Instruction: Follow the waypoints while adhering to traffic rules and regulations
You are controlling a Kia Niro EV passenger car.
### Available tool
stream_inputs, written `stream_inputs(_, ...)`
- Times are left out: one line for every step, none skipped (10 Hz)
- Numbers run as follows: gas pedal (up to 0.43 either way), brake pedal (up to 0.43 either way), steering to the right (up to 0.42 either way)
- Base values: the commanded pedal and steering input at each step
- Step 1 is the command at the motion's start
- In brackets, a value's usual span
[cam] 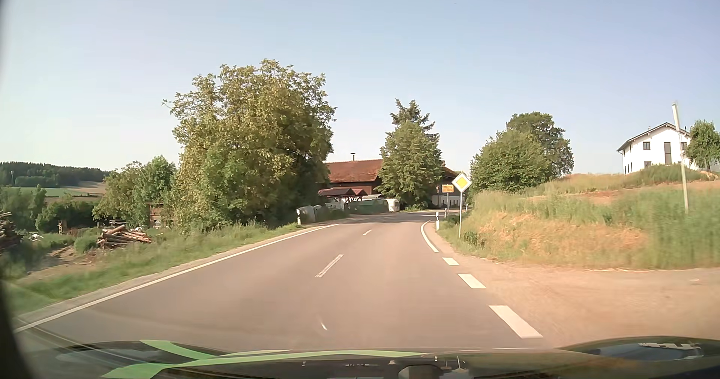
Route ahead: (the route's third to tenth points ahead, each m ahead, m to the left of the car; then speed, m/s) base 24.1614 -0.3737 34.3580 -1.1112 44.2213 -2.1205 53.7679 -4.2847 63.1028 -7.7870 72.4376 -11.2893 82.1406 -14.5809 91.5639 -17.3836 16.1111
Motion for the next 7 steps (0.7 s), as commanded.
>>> stream_inputs(0.0, 0.0, 0.015)
stream_inputs(0.0, 0.0, 0.015)
stream_inputs(0.0, 0.0, 0.015)
stream_inputs(0.0, 0.0, 0.015)
stream_inputs(0.0, 0.0, 0.015)
stream_inputs(0.0, 0.061, 0.015)
stream_inputs(0.0, 0.11, 0.015)
